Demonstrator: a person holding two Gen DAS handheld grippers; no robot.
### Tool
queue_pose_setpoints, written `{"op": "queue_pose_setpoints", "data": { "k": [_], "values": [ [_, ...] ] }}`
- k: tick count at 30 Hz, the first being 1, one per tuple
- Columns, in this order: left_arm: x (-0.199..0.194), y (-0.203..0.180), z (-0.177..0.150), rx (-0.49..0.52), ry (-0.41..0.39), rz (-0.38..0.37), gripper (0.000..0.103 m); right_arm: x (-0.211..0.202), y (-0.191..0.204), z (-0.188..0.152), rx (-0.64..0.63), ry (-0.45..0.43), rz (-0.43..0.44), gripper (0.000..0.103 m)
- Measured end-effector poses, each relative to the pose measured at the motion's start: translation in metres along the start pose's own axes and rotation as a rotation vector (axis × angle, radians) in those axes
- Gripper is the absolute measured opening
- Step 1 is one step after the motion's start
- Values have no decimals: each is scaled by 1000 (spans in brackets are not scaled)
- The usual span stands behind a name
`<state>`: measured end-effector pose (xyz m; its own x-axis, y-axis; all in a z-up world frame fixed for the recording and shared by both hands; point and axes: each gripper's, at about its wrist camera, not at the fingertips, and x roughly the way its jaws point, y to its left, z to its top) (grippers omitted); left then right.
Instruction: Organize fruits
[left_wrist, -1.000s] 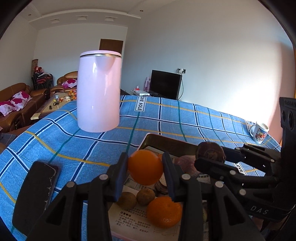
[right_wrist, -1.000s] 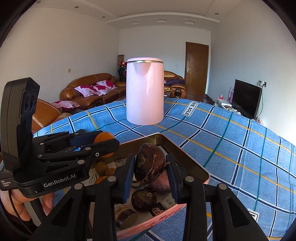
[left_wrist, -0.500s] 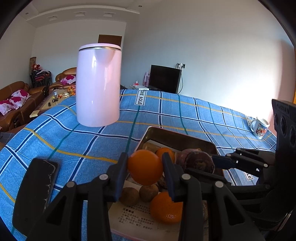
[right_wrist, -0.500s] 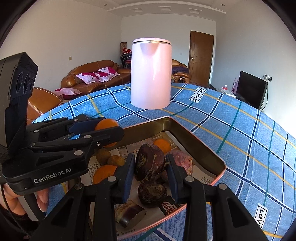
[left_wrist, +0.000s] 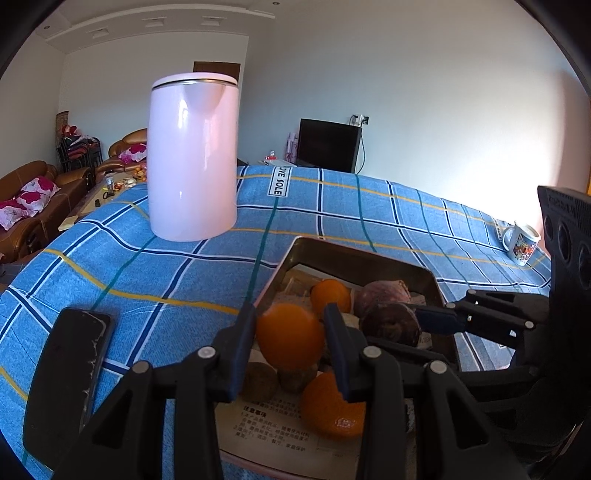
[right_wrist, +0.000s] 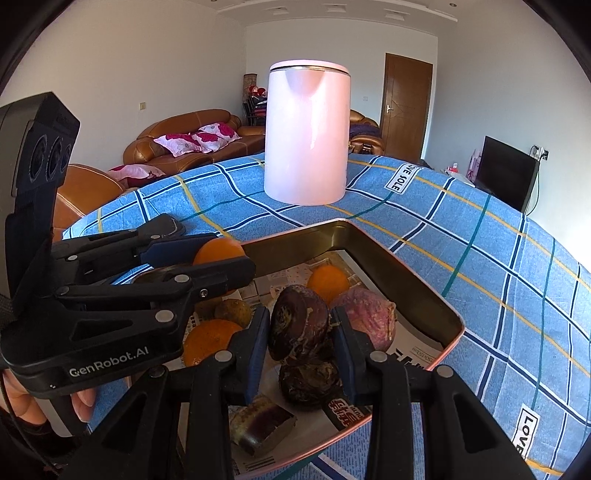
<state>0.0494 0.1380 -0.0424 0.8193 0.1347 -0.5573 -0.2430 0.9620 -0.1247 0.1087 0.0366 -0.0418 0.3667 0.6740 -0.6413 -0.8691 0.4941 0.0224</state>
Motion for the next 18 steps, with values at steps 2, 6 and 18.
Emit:
{"op": "queue_pose_setpoints", "data": {
  "k": [2,6,18],
  "values": [
    [-3,0,0,-2,-5,4,49,2,1,-2,3,13,17,36],
    [-16,-1,0,-4,-43,4,69,-3,5,-3,-8,8,15,55],
    [-54,-9,1,2,-146,-8,79,-65,-10,-16,80,-134,-61,70]
  ]
}}
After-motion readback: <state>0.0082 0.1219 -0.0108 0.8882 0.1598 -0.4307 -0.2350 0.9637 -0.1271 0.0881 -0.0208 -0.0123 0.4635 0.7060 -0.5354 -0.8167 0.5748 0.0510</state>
